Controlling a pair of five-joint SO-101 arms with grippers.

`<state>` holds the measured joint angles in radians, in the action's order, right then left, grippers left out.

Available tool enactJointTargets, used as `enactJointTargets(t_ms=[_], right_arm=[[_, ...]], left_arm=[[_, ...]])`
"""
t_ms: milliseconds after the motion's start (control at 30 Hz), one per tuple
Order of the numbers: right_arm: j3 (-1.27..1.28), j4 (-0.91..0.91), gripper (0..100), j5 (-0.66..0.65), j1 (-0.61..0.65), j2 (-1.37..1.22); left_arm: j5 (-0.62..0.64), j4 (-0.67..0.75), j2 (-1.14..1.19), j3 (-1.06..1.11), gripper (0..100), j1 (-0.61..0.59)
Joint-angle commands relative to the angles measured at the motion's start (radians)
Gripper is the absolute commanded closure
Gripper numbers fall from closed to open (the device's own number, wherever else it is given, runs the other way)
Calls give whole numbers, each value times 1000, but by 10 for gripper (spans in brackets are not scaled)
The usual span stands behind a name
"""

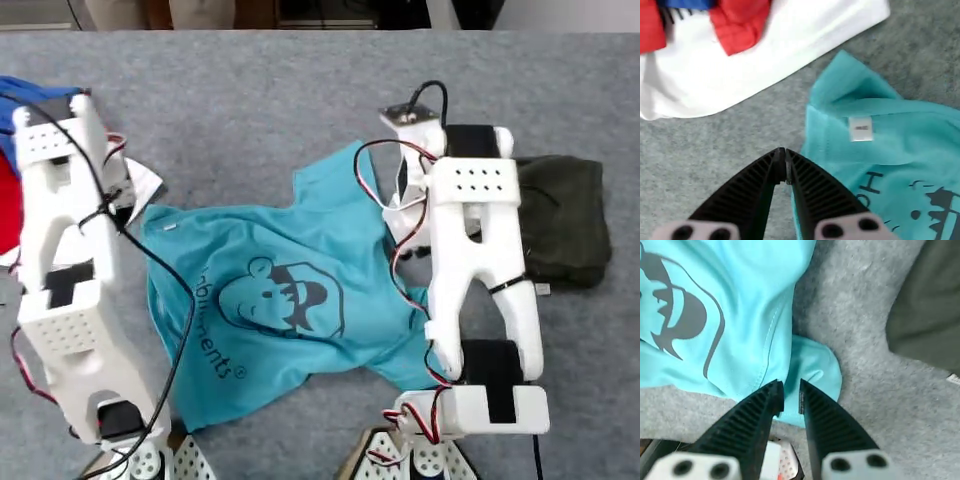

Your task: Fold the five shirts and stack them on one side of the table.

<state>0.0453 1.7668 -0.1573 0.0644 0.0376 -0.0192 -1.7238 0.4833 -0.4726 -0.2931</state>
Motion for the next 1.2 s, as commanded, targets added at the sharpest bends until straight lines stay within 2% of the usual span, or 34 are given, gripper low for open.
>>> enactJointTargets(t_ms=[0,133,267,333,633,767,1000,1167], right_arm=[[-61,17,921,0,-25,47],[-131,15,920,0,-24,13],[-297,14,919,0,-24,-67],[-387,14,919,-6,-21,-120],[-745,14,919,-6,-13,-441],[-917,3,919,-2,7,-608],[-1311,-5,919,-2,51,-886],[-1570,-71,919,0,65,-1095]], left_arm=[[77,-11,22,-54,982,44],[190,-12,116,-57,977,44],[344,-25,163,-57,838,26],[367,-20,157,-61,802,17],[420,-26,88,-181,802,-3],[494,-26,88,-180,802,2],[516,-31,88,-175,802,20],[586,-32,94,-115,802,26]])
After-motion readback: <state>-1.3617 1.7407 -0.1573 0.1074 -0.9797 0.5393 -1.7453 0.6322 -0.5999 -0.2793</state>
